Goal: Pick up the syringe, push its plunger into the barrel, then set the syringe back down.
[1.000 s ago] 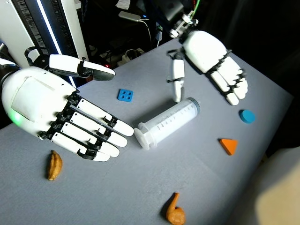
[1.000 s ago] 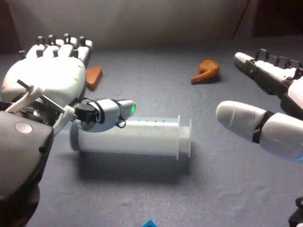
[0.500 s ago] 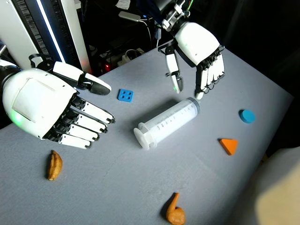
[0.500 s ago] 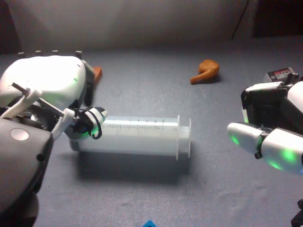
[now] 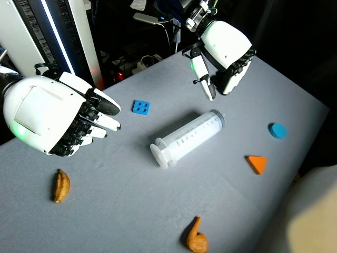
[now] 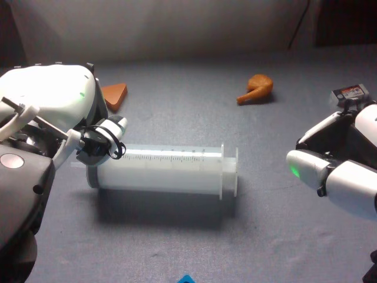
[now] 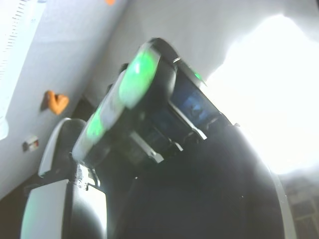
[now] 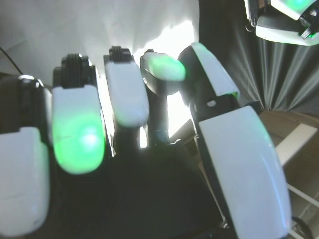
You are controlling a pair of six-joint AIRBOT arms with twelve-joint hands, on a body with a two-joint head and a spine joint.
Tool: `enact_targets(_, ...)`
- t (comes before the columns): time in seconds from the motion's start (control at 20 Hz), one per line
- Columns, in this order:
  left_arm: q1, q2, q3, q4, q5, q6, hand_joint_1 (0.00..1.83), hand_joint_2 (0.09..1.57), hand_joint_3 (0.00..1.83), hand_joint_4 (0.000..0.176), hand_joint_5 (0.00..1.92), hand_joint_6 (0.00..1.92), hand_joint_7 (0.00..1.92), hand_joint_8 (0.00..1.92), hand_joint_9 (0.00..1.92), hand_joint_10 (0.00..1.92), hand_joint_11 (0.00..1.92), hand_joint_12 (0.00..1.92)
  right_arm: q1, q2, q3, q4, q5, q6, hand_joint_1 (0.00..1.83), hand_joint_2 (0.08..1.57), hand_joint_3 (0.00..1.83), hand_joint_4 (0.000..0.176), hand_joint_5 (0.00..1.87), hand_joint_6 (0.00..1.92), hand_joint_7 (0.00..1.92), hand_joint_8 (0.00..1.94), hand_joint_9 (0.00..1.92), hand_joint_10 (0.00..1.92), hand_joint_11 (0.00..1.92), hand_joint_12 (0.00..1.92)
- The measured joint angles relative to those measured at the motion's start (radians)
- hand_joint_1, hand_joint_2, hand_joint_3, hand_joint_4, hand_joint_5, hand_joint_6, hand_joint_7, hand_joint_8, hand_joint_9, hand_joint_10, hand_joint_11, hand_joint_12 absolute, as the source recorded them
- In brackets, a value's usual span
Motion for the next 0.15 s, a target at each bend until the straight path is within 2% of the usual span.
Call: enact_targets(0.15,0.000,0.000,0.000,0.000,0.000,0.000,0.64,1.36,0.00,0.176,1.36,1.92,1.40,1.92,1.47,1.92,1.50,1.92,0.002,0.006,0.000,-0.008,-0.002,0.017,0.57,1.48,0.00,0.176,1.31,1.92,1.49,1.94,1.67,1.92,1.87,1.92)
